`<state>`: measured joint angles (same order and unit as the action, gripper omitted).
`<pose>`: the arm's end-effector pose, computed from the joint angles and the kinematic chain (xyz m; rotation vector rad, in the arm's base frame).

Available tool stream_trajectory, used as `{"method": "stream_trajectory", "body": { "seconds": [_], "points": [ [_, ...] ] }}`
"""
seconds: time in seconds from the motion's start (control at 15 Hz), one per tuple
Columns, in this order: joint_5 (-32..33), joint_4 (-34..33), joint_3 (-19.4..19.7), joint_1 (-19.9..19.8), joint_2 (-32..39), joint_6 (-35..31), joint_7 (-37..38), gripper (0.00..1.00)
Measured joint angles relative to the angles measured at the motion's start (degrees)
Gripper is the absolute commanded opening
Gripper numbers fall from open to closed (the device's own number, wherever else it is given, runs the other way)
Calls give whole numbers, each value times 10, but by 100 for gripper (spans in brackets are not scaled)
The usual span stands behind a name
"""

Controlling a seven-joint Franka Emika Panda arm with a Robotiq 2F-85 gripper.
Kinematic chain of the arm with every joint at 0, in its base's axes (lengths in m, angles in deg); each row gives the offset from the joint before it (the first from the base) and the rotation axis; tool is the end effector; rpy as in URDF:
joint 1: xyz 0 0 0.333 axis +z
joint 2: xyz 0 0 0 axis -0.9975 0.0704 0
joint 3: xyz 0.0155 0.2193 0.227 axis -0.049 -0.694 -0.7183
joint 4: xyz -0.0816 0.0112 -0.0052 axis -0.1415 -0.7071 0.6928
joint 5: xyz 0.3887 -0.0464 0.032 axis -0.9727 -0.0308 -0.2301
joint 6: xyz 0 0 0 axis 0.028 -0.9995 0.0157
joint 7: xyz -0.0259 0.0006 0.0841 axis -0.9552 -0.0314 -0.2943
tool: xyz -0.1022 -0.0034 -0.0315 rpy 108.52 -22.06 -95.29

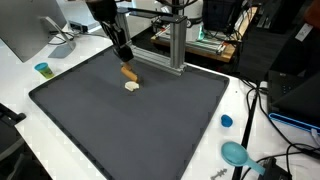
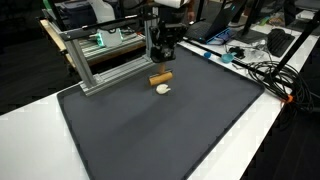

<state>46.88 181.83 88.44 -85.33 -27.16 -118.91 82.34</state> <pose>0.6126 -0.0330 0.3590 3.0370 -0.4360 -0.1831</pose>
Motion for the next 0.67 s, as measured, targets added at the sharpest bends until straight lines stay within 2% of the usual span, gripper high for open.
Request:
{"method": "stream_trajectory", "body": {
  "seconds": [0.67],
  "points": [
    [8, -3, 0, 2, 45, -24, 13, 22]
  ]
}}
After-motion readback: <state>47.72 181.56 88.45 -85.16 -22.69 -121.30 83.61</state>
